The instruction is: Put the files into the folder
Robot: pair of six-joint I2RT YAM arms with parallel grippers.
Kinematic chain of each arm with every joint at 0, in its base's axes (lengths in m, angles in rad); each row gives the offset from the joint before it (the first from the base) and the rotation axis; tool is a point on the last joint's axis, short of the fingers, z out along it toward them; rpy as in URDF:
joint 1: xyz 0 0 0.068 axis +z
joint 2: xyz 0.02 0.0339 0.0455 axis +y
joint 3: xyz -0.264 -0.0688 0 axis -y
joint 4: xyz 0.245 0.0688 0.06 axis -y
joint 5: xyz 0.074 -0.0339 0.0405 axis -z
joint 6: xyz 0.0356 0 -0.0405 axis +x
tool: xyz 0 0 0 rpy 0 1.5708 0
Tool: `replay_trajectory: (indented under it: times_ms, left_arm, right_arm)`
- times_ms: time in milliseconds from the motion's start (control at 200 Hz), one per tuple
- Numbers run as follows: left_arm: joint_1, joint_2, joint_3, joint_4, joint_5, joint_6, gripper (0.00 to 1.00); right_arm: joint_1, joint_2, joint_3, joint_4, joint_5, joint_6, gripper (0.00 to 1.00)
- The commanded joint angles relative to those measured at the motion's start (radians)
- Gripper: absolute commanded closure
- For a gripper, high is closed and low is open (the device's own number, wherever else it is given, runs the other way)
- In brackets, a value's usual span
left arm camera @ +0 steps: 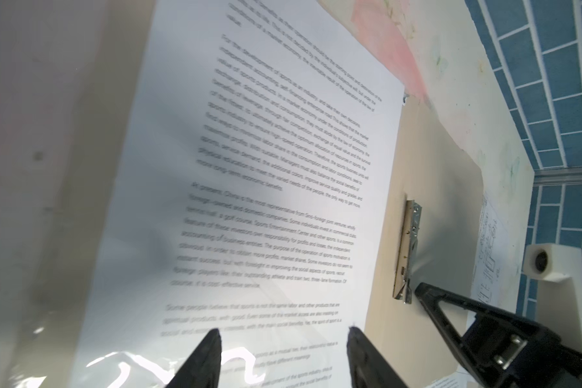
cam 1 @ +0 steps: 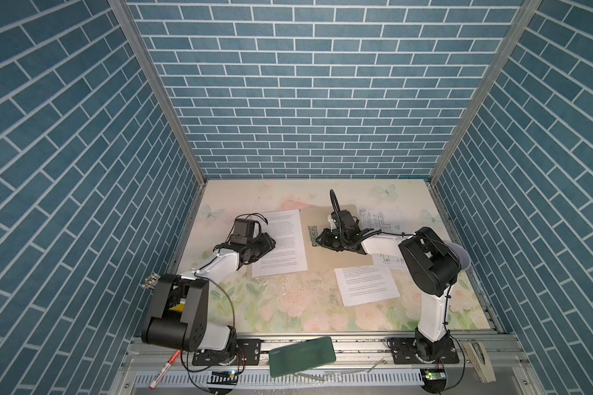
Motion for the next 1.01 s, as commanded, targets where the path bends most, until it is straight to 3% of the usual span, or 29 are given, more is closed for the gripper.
replay_trajectory:
  times_ms: [0,165,506,1001]
  left_arm:
    - [-0.048,0.073,0.078,0.035,-0.006,0.024,0.49]
    - [-0.090,0.217,0.196,0.071,0.033,0.024,0.61]
    - [-0.150,0.452,0.416,0.106,0.098,0.018,0.65]
    - [-0.188,0.600,0.527,0.147,0.131,-0.018,0.76]
  right_arm:
    - [-0.007,-0.021,-0.040,0.076,-0.031,0.027,0.75]
    - [-0.016,-0.023,-0.060,0.121,-0.046,0.040,0.75]
    - [-0.030,-0.003,-0.067,0.145,-0.092,0.037,0.77]
    - [-0.031,0.005,-0.078,0.134,-0.096,0.046,0.77]
